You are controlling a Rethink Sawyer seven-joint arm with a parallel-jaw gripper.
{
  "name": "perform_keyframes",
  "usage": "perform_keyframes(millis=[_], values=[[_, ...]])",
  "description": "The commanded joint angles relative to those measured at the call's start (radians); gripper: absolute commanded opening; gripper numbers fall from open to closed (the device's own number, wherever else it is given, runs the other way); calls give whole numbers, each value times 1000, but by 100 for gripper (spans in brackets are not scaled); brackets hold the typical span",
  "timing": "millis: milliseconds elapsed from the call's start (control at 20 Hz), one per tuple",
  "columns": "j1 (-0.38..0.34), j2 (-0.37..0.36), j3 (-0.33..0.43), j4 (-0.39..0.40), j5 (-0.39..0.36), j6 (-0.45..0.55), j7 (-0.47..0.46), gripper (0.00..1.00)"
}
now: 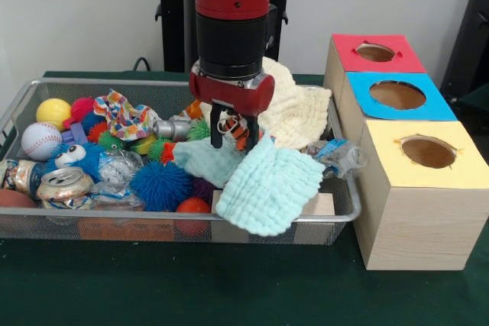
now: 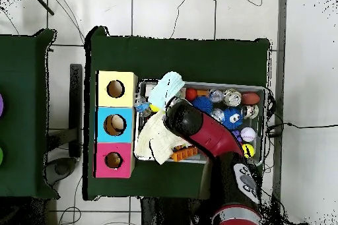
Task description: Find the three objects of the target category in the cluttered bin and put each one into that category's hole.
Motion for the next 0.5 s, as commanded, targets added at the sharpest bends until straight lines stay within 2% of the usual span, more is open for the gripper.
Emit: perform_keyframes(millis=[50, 150, 200, 500], values=[[-32, 38, 114, 54, 19, 3, 179, 100], [-26, 43, 106, 44, 16, 17, 177, 100], [-20, 45, 99, 37, 16, 25, 179, 0], [-18, 45, 101, 46, 11, 12, 178, 0]])
